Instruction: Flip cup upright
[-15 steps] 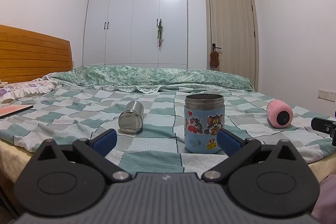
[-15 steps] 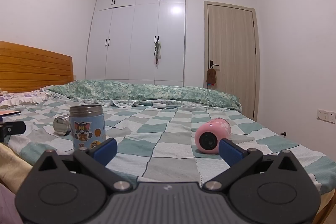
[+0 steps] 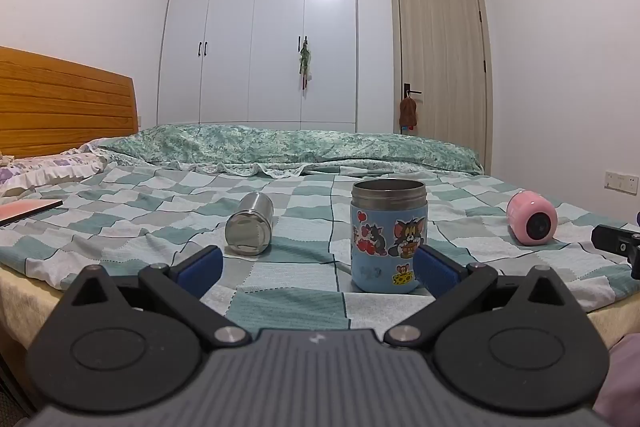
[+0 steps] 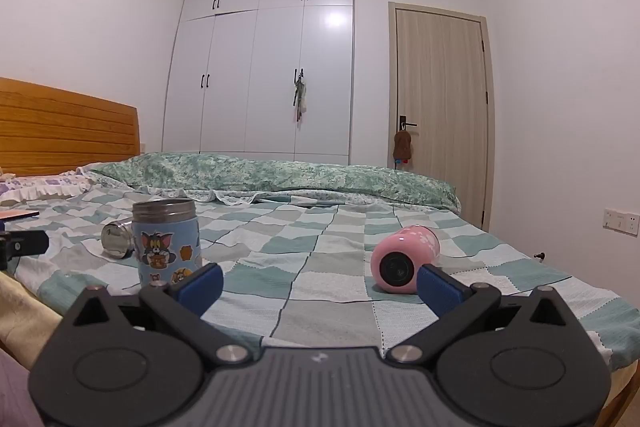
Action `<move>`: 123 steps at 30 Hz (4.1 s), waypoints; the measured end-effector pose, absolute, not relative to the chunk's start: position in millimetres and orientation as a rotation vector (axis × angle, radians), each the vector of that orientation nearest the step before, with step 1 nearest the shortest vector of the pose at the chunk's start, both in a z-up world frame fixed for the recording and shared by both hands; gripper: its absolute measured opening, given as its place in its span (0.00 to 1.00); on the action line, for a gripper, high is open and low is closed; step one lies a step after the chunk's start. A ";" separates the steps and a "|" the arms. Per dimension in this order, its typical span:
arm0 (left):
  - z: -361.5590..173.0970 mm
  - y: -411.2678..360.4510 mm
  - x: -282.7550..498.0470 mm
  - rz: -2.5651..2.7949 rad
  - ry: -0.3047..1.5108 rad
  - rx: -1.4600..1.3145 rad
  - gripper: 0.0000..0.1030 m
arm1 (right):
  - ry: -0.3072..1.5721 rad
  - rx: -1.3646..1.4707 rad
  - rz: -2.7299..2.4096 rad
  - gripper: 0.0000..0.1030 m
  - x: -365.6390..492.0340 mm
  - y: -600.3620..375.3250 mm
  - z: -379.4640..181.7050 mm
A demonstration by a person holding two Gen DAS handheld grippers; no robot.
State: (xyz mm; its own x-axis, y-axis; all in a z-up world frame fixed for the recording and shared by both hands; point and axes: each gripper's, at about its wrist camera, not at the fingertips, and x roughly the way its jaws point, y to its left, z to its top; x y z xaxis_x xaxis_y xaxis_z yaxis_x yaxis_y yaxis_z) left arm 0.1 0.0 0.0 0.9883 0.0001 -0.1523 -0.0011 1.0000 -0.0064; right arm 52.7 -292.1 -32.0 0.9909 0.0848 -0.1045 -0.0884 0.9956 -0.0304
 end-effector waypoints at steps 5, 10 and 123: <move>0.0 -0.1 0.1 0.001 0.152 -0.007 1.00 | 0.102 -0.035 0.087 1.00 52.7 -292.2 -31.9; 0.0 0.0 0.1 0.001 0.152 -0.007 1.00 | 0.103 -0.036 0.087 1.00 52.6 -292.2 -32.0; 10.8 -199.4 264.4 -0.496 0.341 0.180 1.00 | 0.497 -0.030 -0.042 1.00 258.5 -402.7 17.5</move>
